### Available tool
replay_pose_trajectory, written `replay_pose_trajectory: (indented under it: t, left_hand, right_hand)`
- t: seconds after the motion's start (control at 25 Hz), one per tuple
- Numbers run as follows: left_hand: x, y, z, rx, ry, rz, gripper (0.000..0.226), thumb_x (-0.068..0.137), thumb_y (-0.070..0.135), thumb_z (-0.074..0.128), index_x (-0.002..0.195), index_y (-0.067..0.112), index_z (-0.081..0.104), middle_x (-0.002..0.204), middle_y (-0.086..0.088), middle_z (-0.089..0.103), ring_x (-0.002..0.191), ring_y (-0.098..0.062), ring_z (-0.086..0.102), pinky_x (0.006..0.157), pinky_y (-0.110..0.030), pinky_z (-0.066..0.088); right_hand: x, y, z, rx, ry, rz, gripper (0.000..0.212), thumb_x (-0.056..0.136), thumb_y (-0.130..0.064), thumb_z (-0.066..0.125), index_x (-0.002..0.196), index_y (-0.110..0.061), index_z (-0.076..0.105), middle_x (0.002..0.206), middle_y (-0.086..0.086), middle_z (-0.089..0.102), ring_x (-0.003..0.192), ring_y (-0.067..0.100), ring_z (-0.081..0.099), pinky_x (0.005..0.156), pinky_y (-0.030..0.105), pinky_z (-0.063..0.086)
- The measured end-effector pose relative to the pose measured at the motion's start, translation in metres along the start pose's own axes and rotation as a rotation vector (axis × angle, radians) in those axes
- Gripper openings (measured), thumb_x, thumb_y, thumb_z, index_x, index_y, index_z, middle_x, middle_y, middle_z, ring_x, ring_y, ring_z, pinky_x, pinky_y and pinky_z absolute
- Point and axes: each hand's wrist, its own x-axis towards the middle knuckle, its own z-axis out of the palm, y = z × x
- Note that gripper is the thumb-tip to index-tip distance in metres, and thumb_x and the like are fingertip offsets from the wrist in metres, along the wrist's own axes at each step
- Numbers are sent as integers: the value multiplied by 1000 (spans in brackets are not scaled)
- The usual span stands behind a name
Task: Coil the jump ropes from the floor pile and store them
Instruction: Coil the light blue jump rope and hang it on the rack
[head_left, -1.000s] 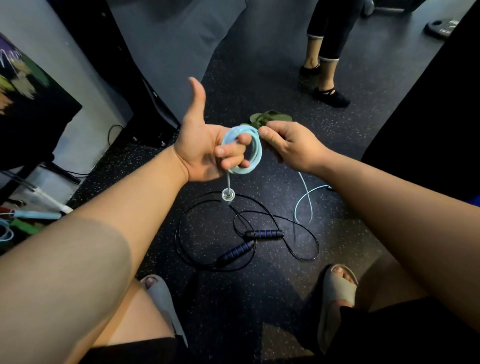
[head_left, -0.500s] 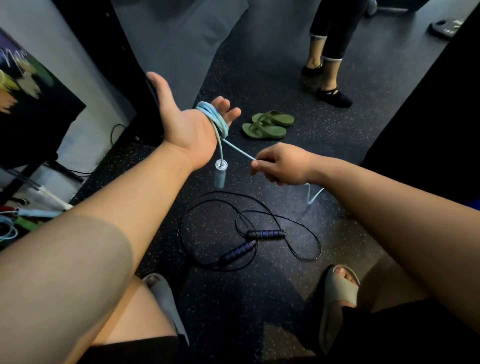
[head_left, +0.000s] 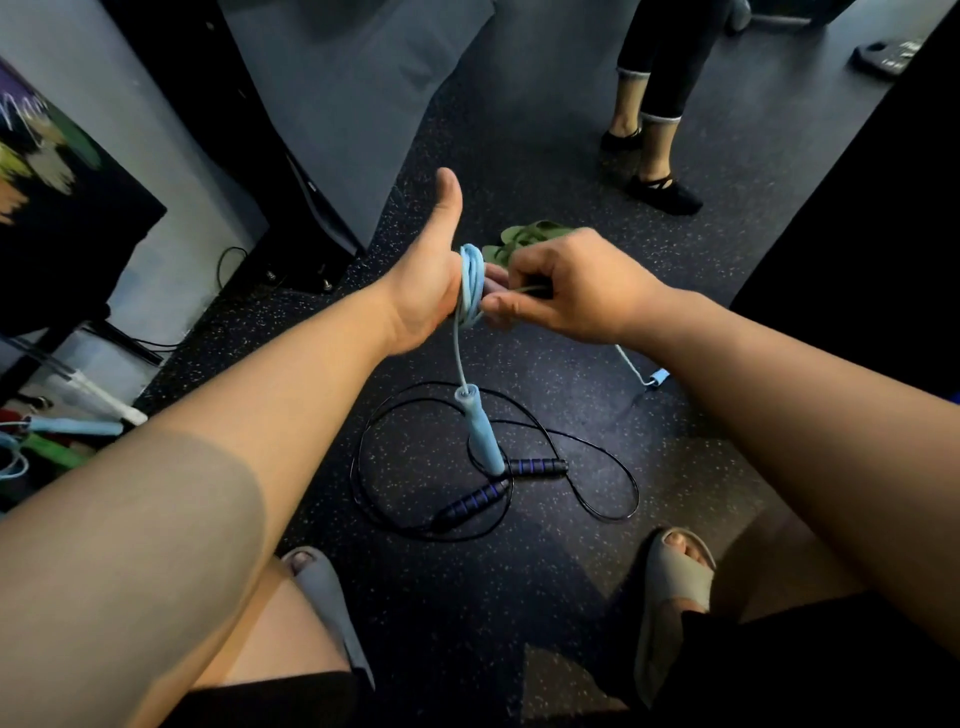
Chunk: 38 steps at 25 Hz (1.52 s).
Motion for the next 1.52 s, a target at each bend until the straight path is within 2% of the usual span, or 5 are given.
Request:
replay_pose_trajectory:
  t: [0.24, 0.44, 1.08, 1.36, 1.52]
  left_hand:
    - [-12, 5, 18, 75, -262, -44, 108, 83, 80, -15, 66, 7, 63, 58, -14, 58, 58, -28, 59, 66, -36, 58]
    - [-16, 8, 2, -164, -348, -51, 109, 65, 93, -15, 73, 7, 51, 43, -3, 46, 46, -24, 51, 76, -33, 49]
    - [-8, 8, -16, -1006, 210, 381, 108, 77, 92, 31, 122, -3, 52, 103, -16, 58, 95, -34, 65, 97, -51, 54]
    - [7, 0, -10, -411, 428, 166, 108, 84, 86, 13, 149, 3, 35, 124, -25, 60, 103, -37, 72, 76, -36, 61]
    - [8, -10, -6, 128, 218, -85, 126, 72, 96, -1, 113, -5, 64, 104, -29, 72, 103, -34, 71, 106, -39, 42]
  right_hand:
    - [-3, 11, -11, 60, 15, 60, 56, 74, -71, 63, 69, -17, 54, 59, -6, 48, 53, 8, 43, 51, 24, 33]
    - [-15, 30, 8, 217, 93, 233, 49, 96, -47, 54, 70, -5, 51, 62, -3, 41, 57, 6, 37, 55, 28, 34]
    - [-18, 18, 51, 339, -375, 539, 24, 103, -23, 47, 101, -11, 69, 71, 2, 65, 59, 10, 64, 64, 28, 52]
    - [-6, -9, 35, -8, -311, 239, 30, 99, -33, 51, 90, -9, 66, 69, 2, 65, 61, 19, 58, 62, 37, 48]
    - [-5, -12, 23, -17, -151, 149, 16, 90, -33, 68, 87, -17, 73, 69, -8, 61, 59, 11, 52, 59, 26, 36]
